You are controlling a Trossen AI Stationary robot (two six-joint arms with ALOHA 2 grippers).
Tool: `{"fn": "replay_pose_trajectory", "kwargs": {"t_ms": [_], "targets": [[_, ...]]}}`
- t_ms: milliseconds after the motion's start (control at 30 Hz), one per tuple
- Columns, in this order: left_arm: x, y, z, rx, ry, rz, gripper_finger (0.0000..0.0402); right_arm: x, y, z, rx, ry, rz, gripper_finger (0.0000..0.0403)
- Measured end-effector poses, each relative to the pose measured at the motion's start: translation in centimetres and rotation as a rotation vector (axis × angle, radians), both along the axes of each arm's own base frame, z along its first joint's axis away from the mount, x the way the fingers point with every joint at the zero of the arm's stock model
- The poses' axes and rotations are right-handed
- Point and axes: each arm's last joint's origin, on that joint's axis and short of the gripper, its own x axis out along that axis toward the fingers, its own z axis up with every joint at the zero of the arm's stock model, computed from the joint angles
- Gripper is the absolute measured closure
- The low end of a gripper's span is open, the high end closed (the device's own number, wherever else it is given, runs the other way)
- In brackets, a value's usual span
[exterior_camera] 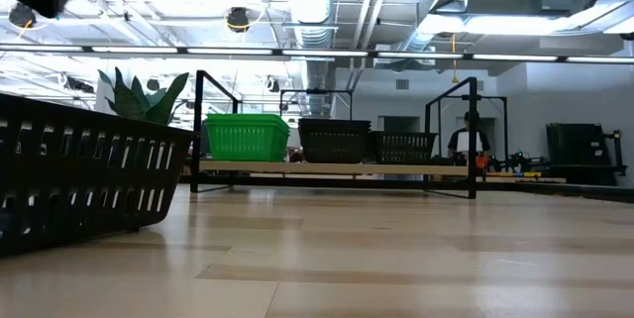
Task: Stack baskets on shelf by color
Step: Move the black bins to the middle
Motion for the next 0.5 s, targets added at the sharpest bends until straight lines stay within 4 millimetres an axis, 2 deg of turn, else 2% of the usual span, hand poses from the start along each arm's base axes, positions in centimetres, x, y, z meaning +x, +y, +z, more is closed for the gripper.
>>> {"fn": "replay_pose_trajectory", "kwargs": {"t_ms": [67,133,333,500], "targets": [[0.2,-1.4,-0.1,0.001,0.023,0.027,0.0369,-1.1,0.9,-0.1,-0.013,-0.003,-0.028,0.0227],[0.3,-2.7,-0.6,0.017,0.059,0.050,0.0391,-2.0,1.7,-0.1,-0.018,-0.004,-0.033,0.0227],[0.3,-5.8,-3.3,0.043,0.240,0.094,0.0400,-4.1,3.5,-0.2,-0.025,-0.021,-0.019,0.0227],[0.7,-7.2,-5.7,0.127,0.207,0.116,0.0401,-4.9,4.2,-0.1,-0.018,-0.041,-0.030,0.0227]]}}
